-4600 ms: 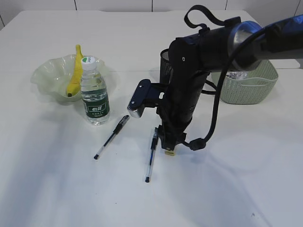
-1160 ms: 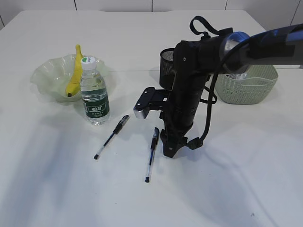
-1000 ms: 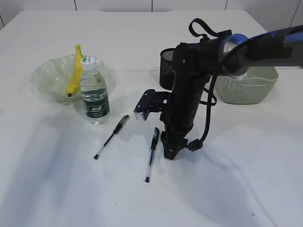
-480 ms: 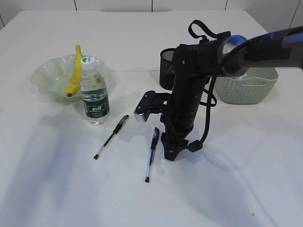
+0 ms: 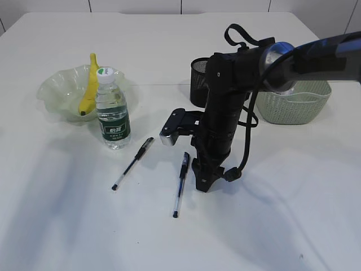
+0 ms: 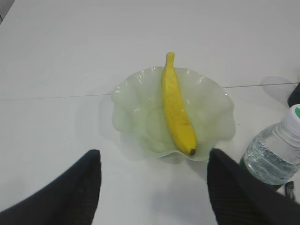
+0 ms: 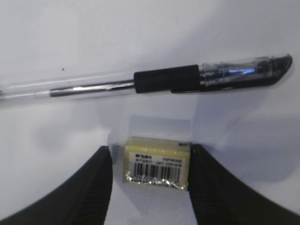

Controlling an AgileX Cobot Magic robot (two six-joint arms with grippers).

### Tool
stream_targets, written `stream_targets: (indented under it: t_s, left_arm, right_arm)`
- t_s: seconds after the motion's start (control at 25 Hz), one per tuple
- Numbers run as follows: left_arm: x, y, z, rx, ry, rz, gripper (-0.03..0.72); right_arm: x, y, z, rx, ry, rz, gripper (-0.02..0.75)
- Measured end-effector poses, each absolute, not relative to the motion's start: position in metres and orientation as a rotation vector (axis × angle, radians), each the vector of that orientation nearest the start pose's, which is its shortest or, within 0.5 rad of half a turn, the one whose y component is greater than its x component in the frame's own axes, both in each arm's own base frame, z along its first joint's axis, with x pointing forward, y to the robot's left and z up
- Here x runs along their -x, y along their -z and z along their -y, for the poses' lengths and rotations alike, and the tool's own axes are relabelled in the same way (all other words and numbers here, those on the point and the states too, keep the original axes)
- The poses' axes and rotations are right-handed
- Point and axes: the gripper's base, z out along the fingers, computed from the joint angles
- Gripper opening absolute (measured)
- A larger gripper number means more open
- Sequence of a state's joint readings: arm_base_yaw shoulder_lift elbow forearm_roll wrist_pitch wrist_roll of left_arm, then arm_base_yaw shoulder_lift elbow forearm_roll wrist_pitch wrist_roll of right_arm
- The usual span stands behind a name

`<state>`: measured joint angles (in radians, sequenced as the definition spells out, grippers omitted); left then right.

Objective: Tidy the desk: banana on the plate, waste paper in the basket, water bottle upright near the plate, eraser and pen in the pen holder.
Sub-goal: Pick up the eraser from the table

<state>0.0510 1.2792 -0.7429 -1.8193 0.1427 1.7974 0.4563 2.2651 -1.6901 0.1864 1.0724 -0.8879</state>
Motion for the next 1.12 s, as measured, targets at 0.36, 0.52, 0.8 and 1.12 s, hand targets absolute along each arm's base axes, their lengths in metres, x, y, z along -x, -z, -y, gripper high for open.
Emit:
stream_targets:
  t_s: [0.36, 0.52, 0.8, 1.12]
  left_arm:
    - [-0.2740, -0.2795, -0.0006, -0.020, 0.128, -1.980, 0.496]
    - [-0.2741, -0.2796, -0.0003, -0.022, 0.132, -1.979, 0.496]
    - [-0.2741, -0.2796, -0.0003, -0.022, 0.132, -1.979, 0.496]
    - [-0.2741, -0.2796, -0.0003, -0.022, 0.132, -1.979, 0.496]
  right_arm:
    - [-0.3918, -0.1275, -0.2088, 1.813, -0.244, -2.498, 0.391]
    - [-0.3917, -0.1275, -0.2090, 1.812, -0.247, -2.498, 0.346]
    - [-0.3918, -0.1284, -0.2092, 1.812, -0.251, -2.499, 0.271]
    - [-0.3918, -0.1286, -0.2093, 1.813, -0.251, -2.499, 0.266]
